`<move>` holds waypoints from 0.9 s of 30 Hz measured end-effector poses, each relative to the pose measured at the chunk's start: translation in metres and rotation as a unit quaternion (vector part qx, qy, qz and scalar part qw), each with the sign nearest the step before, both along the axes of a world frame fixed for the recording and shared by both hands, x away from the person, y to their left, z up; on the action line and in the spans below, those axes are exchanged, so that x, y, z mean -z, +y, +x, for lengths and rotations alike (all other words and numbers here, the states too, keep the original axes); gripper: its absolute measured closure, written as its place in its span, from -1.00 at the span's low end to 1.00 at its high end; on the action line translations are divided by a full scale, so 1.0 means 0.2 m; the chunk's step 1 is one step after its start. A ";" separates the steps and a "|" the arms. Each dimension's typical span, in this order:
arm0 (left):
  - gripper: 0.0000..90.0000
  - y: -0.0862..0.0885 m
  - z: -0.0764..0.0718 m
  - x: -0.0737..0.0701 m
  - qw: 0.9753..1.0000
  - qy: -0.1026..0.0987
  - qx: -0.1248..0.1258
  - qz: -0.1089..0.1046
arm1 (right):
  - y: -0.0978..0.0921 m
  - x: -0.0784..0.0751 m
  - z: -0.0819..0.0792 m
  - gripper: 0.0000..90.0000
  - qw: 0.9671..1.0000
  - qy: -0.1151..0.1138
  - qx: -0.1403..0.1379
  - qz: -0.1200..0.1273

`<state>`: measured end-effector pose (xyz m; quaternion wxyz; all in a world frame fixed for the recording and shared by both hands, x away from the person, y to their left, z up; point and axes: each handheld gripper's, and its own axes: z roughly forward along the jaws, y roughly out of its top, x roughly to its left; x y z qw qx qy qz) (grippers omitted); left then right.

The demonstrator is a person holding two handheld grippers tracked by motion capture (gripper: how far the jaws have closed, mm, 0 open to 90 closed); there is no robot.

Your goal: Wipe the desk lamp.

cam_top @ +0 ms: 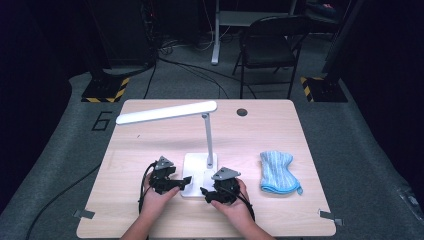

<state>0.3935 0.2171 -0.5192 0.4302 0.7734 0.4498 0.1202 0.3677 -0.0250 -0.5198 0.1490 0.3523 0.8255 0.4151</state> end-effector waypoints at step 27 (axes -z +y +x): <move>-0.60 -0.01 0.02 0.00 1.000 0.001 0.019 0.014 | -0.15 0.00 0.12 -0.16 0.998 0.026 0.036 0.036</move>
